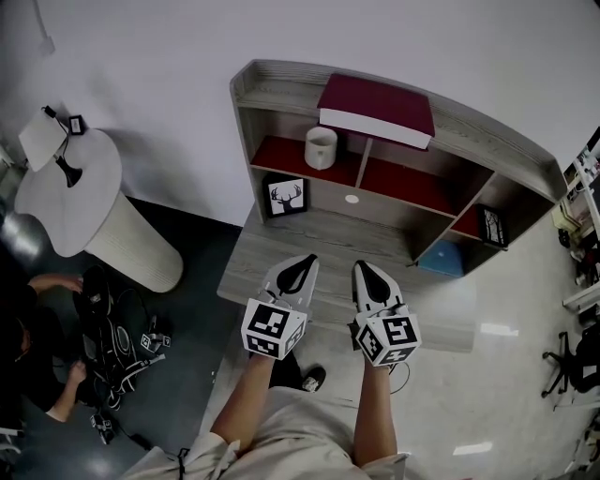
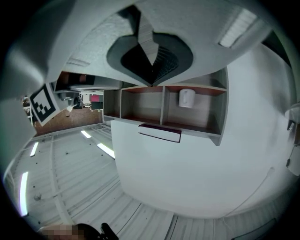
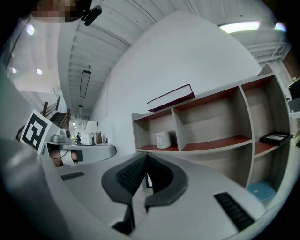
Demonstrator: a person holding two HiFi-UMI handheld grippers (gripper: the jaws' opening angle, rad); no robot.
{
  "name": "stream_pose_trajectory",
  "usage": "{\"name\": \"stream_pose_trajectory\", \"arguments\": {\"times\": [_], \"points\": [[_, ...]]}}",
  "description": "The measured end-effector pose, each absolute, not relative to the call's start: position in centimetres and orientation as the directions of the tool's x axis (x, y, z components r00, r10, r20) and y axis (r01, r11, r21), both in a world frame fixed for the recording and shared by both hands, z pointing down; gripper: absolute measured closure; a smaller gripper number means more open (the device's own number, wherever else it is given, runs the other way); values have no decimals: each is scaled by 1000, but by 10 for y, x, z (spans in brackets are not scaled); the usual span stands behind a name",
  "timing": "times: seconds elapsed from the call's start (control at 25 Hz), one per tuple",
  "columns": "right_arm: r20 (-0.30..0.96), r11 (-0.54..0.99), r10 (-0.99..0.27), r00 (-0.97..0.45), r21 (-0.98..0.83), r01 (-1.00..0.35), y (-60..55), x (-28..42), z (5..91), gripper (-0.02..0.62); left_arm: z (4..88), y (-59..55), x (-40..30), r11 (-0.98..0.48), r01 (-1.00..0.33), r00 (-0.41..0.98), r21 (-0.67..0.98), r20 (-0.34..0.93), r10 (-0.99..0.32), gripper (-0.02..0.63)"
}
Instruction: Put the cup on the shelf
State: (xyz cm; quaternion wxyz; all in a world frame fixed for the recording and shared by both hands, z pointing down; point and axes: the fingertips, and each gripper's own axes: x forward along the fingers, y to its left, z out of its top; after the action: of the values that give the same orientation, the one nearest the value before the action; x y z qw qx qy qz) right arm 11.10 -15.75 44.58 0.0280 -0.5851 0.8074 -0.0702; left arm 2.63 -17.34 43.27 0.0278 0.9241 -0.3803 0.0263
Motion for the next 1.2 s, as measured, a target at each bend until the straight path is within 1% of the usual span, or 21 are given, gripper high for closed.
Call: {"name": "stream_pose_trajectory", "arguments": {"times": [0.4,1.2], "points": [[52,301,-949,-309,-129,-945,-153,108,451,580,436,-178,14,-684,-727,686,52,67,-724,597],[58,286,-954,-295,-126,-950,-161,111,452,580,439,-183,23,-716,-697,716,40,77,-694,597]]}}
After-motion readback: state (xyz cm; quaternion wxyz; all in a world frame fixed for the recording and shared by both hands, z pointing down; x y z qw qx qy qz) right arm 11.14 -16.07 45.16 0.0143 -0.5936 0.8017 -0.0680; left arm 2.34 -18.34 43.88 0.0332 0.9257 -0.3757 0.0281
